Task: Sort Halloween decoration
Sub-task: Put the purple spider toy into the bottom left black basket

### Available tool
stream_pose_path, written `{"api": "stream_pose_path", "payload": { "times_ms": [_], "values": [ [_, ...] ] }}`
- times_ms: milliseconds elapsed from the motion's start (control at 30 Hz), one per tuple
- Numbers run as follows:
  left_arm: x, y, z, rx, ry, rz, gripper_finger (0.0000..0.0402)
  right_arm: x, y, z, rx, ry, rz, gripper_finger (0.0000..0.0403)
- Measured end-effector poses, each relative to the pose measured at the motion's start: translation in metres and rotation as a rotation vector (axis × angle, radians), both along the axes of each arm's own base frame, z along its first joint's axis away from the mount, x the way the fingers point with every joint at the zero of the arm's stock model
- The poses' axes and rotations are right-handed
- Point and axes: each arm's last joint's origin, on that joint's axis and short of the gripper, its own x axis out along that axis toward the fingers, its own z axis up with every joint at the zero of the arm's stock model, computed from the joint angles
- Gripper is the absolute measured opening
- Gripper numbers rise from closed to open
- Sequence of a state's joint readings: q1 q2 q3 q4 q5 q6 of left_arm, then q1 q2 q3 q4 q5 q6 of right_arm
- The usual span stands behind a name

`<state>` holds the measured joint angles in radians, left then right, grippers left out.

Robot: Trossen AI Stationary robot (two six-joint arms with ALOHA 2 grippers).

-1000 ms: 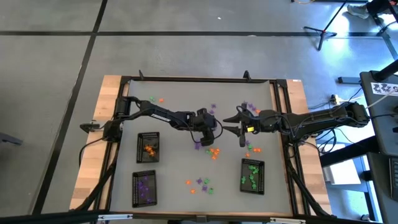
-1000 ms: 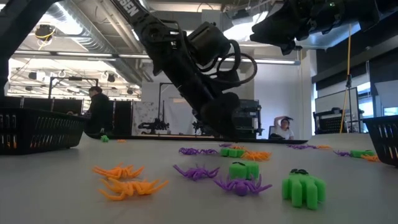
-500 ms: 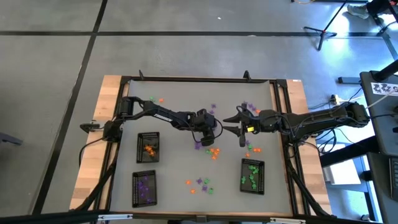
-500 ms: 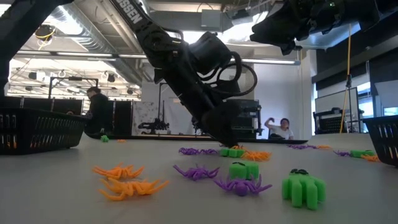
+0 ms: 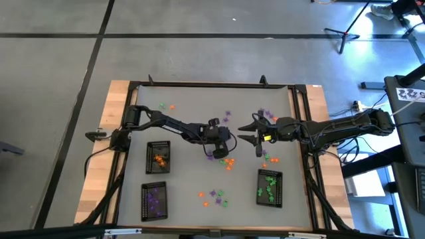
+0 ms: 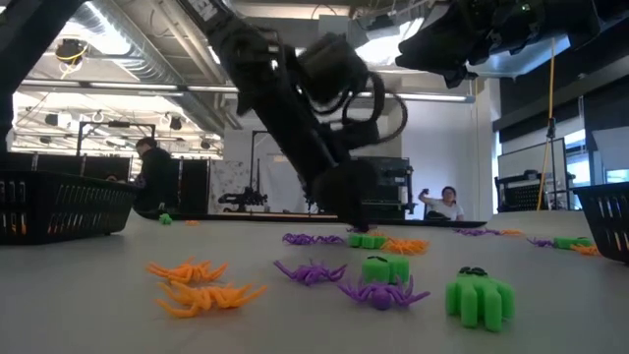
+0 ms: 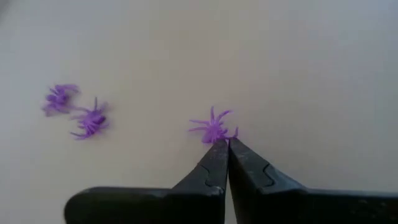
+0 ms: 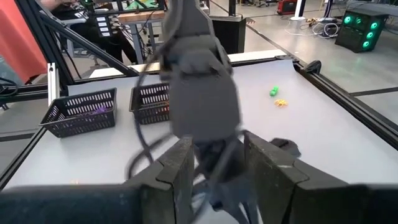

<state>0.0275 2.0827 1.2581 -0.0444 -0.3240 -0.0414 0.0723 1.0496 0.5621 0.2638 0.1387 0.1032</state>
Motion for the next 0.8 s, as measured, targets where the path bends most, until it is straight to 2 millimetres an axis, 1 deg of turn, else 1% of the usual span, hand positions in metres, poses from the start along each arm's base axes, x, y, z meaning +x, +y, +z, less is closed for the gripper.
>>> {"api": "stream_pose_path", "payload": {
  "times_ms": [133,267,400,533,667,800],
  "values": [
    [-0.004,-0.015,0.021,0.05,-0.011,0.002,0.0,0.0,0.0,0.0,0.002,0.005,-0.001,0.0138],
    [-0.014,-0.036,0.043,0.09,-0.001,-0.018,0.0,0.0,0.0,-0.001,0.004,0.006,-0.001,0.0138],
    [-0.033,-0.061,0.07,0.083,0.024,-0.046,0.0,0.0,0.0,0.0,0.007,0.005,0.01,0.0138],
    [-0.061,-0.095,0.093,0.038,0.077,-0.091,0.0,0.0,0.001,0.0,0.017,0.004,0.016,0.0138],
    [-0.097,-0.138,0.112,-0.054,0.136,-0.163,0.0,0.0,0.001,0.0,0.026,0.004,0.014,0.0138],
    [-0.138,-0.177,0.128,-0.179,0.156,-0.147,0.0,0.0,0.001,0.0,0.026,0.002,0.014,0.0138]
  ]
}}
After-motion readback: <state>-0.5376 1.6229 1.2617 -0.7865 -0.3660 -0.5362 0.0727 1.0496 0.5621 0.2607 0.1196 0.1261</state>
